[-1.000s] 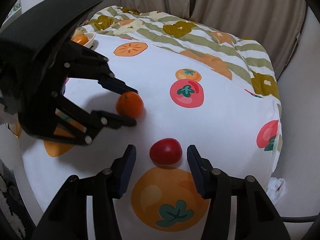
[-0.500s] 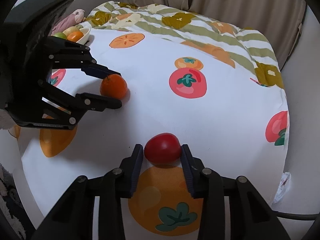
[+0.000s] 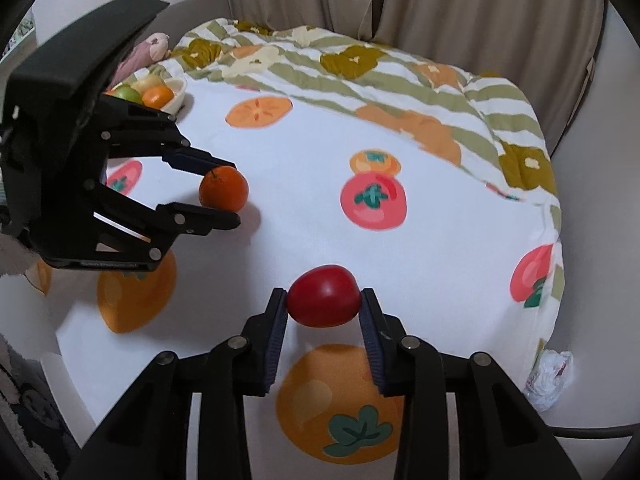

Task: Organize fruits
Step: 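Carry the mandarin and tomato over the bowl with both tools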

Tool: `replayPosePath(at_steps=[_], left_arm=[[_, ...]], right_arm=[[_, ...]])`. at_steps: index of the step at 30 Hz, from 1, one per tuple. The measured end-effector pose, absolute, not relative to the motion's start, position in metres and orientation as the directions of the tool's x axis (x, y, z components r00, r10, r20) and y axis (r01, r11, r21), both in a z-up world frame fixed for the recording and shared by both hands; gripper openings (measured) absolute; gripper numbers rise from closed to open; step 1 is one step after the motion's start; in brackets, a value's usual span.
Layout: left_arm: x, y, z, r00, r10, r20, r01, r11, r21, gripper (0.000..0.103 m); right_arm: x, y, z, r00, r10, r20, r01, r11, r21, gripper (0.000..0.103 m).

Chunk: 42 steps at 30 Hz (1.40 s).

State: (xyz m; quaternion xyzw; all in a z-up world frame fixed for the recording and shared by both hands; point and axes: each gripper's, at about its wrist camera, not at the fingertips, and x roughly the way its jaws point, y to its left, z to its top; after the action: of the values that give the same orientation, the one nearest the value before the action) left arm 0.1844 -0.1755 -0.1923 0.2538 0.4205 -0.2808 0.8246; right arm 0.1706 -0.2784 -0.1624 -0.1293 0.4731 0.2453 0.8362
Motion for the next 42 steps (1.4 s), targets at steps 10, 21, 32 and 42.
replayPosePath(at_steps=[10, 21, 32, 42], left_arm=[[0.179, -0.133, -0.152, 0.546, -0.225, -0.807, 0.589, 0.788, 0.179, 0.042], [0.175, -0.049, -0.113, 0.601, -0.176, -0.78, 0.469, 0.867, 0.166, 0.042], [0.204, 0.044, -0.114, 0.609, -0.11, -0.786, 0.372, 0.914, 0.16, 0.042], [0.245, 0.092, -0.138, 0.575, -0.12, -0.809, 0.371, 0.92, 0.127, 0.042]], right_arm=[[0.162, -0.247, -0.118, 0.482, 0.328, -0.812, -0.567, 0.824, -0.004, 0.034], [0.169, -0.178, -0.08, 0.493, 0.399, -0.773, -0.611, 0.791, 0.019, 0.034], [0.202, -0.086, -0.076, 0.47, 0.46, -0.753, -0.643, 0.763, 0.065, 0.034], [0.242, -0.025, -0.096, 0.449, 0.469, -0.76, -0.608, 0.784, 0.125, 0.034]])
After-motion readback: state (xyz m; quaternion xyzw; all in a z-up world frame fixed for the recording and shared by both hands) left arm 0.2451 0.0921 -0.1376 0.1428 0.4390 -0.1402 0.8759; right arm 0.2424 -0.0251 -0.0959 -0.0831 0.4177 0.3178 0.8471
